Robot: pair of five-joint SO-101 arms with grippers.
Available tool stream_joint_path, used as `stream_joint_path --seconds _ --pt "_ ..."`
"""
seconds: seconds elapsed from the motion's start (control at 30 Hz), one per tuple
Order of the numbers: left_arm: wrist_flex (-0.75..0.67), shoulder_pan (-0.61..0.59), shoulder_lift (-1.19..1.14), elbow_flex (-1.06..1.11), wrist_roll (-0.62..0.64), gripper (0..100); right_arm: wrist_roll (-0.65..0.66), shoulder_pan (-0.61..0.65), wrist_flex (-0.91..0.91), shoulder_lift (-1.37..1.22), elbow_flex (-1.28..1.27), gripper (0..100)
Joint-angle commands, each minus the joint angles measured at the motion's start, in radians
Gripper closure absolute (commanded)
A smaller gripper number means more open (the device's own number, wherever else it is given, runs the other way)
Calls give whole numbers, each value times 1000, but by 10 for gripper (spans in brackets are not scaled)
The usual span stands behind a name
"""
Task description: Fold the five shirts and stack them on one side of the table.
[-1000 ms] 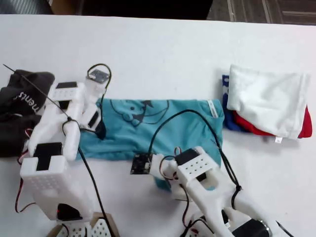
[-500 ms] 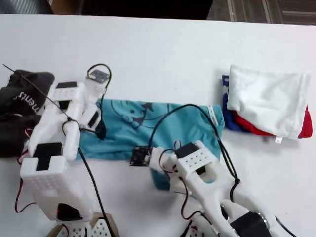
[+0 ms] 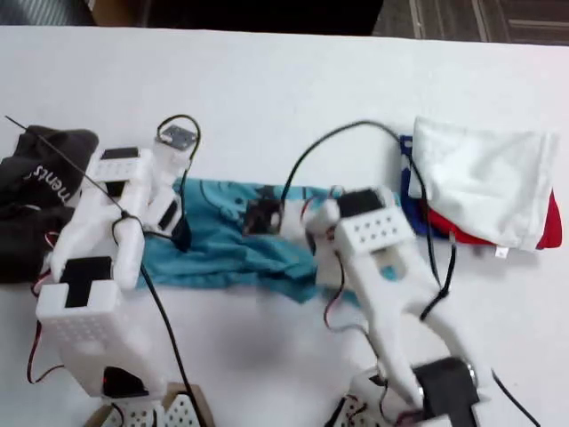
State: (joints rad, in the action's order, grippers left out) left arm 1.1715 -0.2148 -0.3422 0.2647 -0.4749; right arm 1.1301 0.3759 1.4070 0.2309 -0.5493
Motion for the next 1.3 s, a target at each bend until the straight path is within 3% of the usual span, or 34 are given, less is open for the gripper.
stream_joint_path --seconds 0.0,0.23,0.47,0.67,0.77,0.9,1.0,1.27 --pt "-11 15 -8 -25 2 758 46 -38 10 -148 172 978" --pt "-11 15 -8 -25 2 758 60 -54 28 -515 600 978" --pt "-11 14 -8 -25 2 758 52 -54 188 -776 961 971" --pt "-9 14 -8 -25 2 758 -25 -114 274 -825 1169 789" --pt "-9 14 -8 -25 2 757 -35 -134 280 -825 1235 772" --pt "-9 14 -8 -25 2 757 -123 -157 306 -805 1227 796" --pt "-9 14 -8 -25 2 757 -176 -170 306 -723 1135 993" --pt "-9 14 -8 -28 0 757 -129 -111 280 -400 577 975"
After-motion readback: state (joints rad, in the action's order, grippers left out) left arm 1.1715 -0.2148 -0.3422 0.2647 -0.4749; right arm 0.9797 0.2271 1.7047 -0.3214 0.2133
